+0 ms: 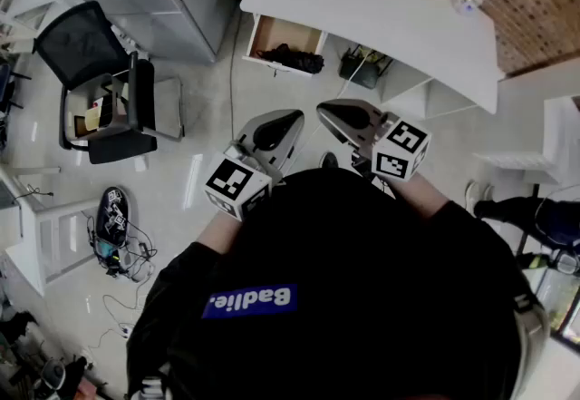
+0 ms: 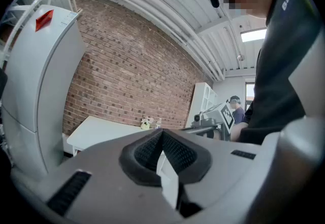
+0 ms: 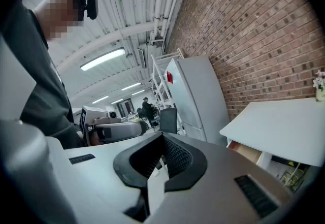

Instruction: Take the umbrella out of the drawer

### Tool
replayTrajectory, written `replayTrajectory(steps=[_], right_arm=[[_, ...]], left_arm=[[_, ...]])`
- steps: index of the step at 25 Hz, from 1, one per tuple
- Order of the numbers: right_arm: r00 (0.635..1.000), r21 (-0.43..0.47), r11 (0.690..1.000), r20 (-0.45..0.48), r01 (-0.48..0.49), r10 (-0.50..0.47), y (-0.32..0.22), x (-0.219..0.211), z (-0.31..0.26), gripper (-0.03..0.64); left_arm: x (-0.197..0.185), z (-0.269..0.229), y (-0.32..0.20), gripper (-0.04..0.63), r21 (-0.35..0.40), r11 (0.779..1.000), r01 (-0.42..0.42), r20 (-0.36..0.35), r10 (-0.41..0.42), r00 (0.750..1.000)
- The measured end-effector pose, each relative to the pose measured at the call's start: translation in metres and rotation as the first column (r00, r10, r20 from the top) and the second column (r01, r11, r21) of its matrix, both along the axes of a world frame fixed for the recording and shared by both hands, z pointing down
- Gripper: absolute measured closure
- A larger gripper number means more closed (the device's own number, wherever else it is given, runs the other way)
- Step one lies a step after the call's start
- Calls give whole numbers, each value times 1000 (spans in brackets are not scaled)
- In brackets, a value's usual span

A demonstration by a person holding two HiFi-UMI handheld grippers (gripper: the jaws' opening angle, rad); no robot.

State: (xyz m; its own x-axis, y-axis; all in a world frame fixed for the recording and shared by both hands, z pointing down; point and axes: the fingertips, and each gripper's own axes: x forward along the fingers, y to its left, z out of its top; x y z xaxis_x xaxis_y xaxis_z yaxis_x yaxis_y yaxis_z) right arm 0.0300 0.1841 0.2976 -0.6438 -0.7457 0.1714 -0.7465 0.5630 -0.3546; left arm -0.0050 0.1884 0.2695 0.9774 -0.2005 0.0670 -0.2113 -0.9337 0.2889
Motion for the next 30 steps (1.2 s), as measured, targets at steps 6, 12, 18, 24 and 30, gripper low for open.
replayTrajectory(steps=[6,12,18,24,30], right_arm=[[1000,5,1000,3,-19,19,-6,-8,3,589],[1000,-1,1000,4,-27,27,-9,-19,6,589],[995,-8,995,-30,-101,100,-22,-19,11,589],[986,-32,987,-59,-157,155,-36,-11,22,589],[986,-54,986,-68,-155,151,-70,14,33,589]], left_arm=[[-13,5,-5,594,-12,1000,5,3,-5,1000],[-26,8,-9,594,-17,1000,6,6,-6,1000],[-42,9,-16,594,-28,999,20,-12,-20,1000],[-52,12,-26,594,-41,999,34,-24,-35,999],[-43,16,-56,594,-60,994,87,-11,-88,996]])
